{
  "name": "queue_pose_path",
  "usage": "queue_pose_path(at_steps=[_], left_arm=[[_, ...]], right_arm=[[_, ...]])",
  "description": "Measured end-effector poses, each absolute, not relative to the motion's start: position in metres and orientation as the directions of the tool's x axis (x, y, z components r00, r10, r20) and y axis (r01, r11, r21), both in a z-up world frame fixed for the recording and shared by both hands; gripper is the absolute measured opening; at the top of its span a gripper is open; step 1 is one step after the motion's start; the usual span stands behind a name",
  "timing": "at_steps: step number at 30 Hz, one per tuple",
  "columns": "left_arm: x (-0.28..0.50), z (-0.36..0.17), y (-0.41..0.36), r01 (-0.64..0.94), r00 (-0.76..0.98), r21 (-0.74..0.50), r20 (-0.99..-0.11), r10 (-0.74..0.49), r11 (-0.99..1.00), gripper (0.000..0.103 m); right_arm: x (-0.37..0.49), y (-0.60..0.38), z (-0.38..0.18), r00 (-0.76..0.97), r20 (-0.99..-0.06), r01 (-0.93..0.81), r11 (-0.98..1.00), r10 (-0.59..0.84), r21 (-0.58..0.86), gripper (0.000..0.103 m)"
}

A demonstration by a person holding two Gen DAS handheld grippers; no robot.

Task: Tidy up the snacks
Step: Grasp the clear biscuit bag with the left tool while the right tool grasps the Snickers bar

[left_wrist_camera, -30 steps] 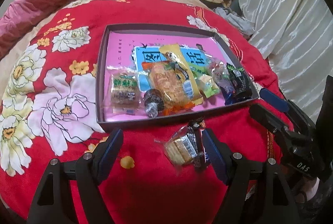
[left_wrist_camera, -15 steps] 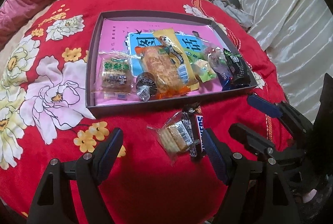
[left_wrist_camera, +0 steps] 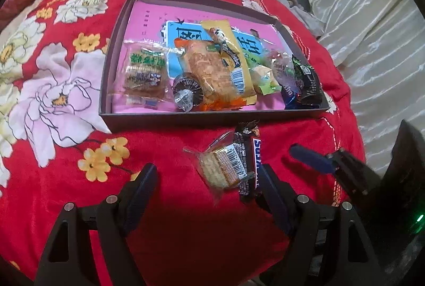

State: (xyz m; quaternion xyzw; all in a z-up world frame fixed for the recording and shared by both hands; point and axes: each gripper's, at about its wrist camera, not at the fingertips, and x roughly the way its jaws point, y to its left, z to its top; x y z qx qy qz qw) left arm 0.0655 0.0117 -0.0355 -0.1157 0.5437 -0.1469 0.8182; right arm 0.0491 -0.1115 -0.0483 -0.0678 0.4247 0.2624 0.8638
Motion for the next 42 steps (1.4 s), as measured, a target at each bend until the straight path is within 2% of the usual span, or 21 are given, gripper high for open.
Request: queue_pose_path(at_steps=[4,13,16,18,21,25,29,31,37,42], left_arm=[[0.067,-0.038,0.008,0.113,0.354,-0.359,-0.857,-0.375,0.926,0.079],[0.07,-0.048,0.003,0.099,0.335,-0.386,-0.855,-0.396,0.917,0.078],[0.071,-0.05,0.004,0.093,0.331,-0.392,-0.855,-0.399,0.915,0.078],[0.073,-0.052,0.003,0.091,0.329,-0.399,-0.853,-0.405,0.913,0.078],[0.075,-0.054,0.0,0.088,0.327,-0.4,-0.854,-0.406,0.912,0.077],[0.078,-0.057,-0.006,0.078,0.322,-0.398,-0.858,-0.401,0.914,0.066],[0.083,-0.062,-0.01,0.055,0.317,-0.405,-0.86,-0.4,0.913,0.064],[0.086,-0.062,-0.011,0.051,0.318,-0.409,-0.858,-0.403,0.911,0.053],[0.086,-0.065,-0.013,0.053,0.309,-0.417,-0.857,-0.412,0.907,0.049],[0.079,-0.061,-0.005,0.054,0.321,-0.419,-0.852,-0.414,0.906,0.047]], right_arm=[[0.049,-0.103,-0.058,0.501,-0.781,-0.526,0.848,0.373,0.067,0.068],[0.058,-0.095,-0.073,0.516,-0.779,-0.539,0.842,0.356,0.028,0.051],[0.062,-0.095,-0.074,0.53,-0.776,-0.534,0.845,0.342,0.008,0.041],[0.064,-0.098,-0.074,0.532,-0.778,-0.52,0.854,0.334,0.011,0.029],[0.067,-0.107,-0.073,0.531,-0.782,-0.495,0.868,0.328,0.028,0.029],[0.069,-0.115,-0.071,0.537,-0.785,-0.469,0.883,0.309,0.026,0.029],[0.072,-0.123,-0.07,0.534,-0.788,-0.444,0.895,0.307,0.047,0.029],[0.072,-0.125,-0.069,0.532,-0.788,-0.441,0.896,0.31,0.055,0.029],[0.073,-0.129,-0.066,0.518,-0.794,-0.43,0.899,0.319,0.081,0.028],[0.07,-0.138,-0.052,0.533,-0.752,-0.428,0.89,0.387,0.155,0.028]])
